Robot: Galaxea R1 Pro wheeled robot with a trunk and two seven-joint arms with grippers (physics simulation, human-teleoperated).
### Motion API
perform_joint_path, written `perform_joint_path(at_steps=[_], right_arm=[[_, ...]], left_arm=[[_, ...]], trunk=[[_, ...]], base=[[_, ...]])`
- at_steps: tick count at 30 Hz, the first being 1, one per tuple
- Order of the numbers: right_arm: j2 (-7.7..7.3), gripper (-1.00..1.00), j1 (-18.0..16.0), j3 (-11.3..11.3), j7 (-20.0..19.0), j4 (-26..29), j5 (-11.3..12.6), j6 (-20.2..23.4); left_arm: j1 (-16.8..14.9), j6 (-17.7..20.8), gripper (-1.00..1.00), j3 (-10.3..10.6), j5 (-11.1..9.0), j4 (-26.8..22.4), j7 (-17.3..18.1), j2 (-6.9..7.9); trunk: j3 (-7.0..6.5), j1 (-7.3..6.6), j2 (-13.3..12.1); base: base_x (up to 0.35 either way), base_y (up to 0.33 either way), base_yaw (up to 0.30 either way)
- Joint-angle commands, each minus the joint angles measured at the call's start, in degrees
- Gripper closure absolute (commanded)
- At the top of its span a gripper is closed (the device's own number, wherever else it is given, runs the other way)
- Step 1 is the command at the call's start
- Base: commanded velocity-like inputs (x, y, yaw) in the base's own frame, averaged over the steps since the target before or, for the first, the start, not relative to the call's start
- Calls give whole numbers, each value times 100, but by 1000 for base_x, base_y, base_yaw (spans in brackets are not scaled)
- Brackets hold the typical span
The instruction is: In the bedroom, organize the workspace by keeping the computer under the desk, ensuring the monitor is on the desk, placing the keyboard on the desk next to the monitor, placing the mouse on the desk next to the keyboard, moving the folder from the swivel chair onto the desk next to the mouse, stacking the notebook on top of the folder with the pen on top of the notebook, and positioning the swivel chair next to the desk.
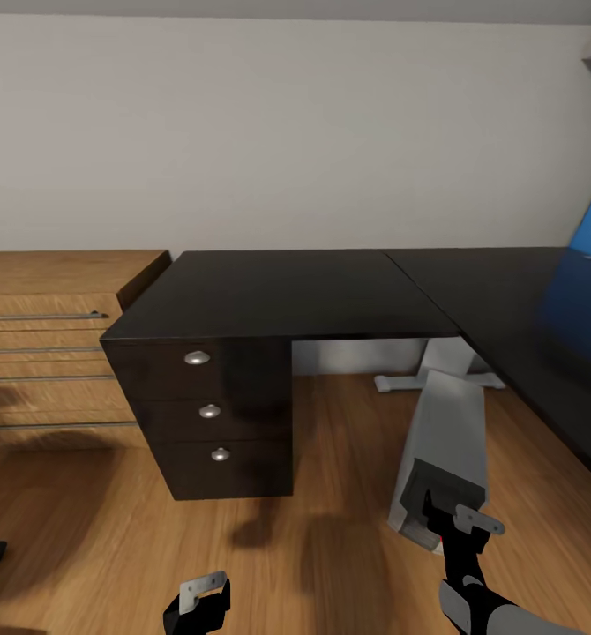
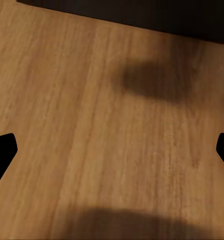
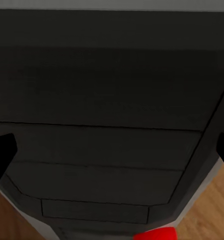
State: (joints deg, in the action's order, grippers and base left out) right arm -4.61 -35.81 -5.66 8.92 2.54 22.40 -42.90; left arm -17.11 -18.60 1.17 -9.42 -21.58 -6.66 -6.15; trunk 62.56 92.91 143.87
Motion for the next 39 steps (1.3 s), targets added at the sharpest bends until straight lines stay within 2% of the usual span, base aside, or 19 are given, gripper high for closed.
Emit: perform_joint_path(at_steps=[1, 19, 36, 39], right_arm=[[1, -100, -5, -179, 22, 1, -69, 10], [-3, -100, -5, -181, 22, 1, -69, 10], [-2, -100, -5, -181, 22, 1, -69, 10], [-2, -100, -5, -181, 22, 1, -69, 10]], left_arm=[[-3, -20, -100, 15, -43, 4, -11, 0], [-3, -20, -100, 15, -43, 14, -11, 0], [-3, -20, -100, 16, -43, 18, -6, 0], [-3, -20, -100, 15, -48, 34, 7, 42]], trunk=[[4, 0, 1], [4, 0, 1], [4, 0, 1], [4, 0, 1]], base=[[145, 0, 0], [136, 0, 0], [13, 0, 0], [0, 0, 0]])
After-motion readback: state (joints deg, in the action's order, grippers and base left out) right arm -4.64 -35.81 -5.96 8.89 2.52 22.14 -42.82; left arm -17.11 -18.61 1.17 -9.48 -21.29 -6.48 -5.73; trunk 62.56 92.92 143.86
